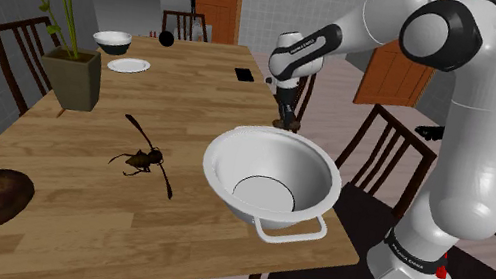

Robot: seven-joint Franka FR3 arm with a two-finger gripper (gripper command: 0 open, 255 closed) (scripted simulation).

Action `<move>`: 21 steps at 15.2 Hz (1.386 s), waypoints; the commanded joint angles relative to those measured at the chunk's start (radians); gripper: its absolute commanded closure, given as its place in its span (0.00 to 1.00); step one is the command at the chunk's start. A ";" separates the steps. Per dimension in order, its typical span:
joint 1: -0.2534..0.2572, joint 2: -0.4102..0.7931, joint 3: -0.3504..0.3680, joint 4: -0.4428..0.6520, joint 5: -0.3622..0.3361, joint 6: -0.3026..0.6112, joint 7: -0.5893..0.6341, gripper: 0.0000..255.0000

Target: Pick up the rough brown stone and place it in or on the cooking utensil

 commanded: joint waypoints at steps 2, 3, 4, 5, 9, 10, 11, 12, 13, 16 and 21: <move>0.003 -0.019 -0.002 0.006 -0.007 -0.028 0.004 1.00; 0.004 -0.026 -0.003 0.011 -0.010 -0.040 0.005 1.00; 0.005 -0.033 -0.004 0.017 -0.012 -0.051 0.006 1.00; 0.005 -0.040 -0.005 0.022 -0.015 -0.063 0.008 1.00; 0.008 -0.065 -0.007 0.045 -0.024 -0.111 0.012 1.00; 0.009 -0.071 -0.008 0.052 -0.026 -0.123 0.013 1.00; 0.009 -0.077 -0.008 0.058 -0.028 -0.135 0.014 1.00; 0.010 -0.082 -0.009 0.065 -0.030 -0.147 0.015 1.00; 0.010 -0.087 -0.009 0.072 -0.032 -0.159 0.015 1.00; 0.012 -0.102 -0.011 0.095 -0.037 -0.196 0.017 1.00; 0.013 -0.123 -0.012 0.137 -0.045 -0.258 0.020 1.00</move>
